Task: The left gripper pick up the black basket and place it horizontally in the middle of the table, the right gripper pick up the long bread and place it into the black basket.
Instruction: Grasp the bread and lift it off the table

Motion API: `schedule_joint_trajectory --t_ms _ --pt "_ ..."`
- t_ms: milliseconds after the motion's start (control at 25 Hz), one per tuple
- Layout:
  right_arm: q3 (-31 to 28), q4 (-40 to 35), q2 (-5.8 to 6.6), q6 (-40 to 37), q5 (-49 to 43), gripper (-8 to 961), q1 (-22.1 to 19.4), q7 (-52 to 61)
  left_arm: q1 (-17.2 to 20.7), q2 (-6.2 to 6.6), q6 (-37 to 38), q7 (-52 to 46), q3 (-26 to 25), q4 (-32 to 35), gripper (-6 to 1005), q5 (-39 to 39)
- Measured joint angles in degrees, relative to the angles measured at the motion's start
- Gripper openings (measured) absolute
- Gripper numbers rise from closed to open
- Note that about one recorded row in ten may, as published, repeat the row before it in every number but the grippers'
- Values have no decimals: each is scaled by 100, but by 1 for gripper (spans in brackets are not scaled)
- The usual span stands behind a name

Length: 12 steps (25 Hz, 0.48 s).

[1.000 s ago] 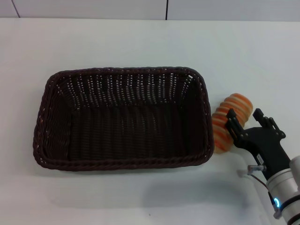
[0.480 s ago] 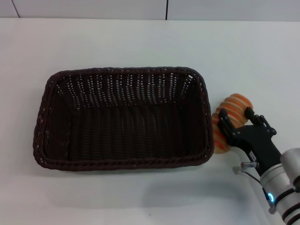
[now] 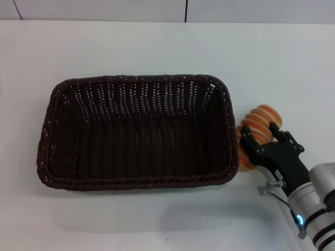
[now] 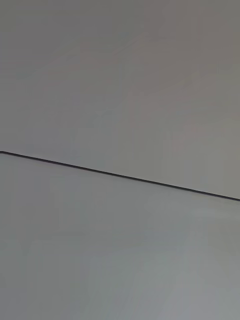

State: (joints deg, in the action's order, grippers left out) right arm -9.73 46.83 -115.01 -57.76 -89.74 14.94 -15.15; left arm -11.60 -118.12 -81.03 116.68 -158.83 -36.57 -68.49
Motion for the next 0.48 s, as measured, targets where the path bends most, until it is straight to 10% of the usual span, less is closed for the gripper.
schedule_joint_trajectory --t_ms 480 --pt "-22 16 24 -566 53 546 -87 5 0 -1 -85 -78 -45 -45 814 12"
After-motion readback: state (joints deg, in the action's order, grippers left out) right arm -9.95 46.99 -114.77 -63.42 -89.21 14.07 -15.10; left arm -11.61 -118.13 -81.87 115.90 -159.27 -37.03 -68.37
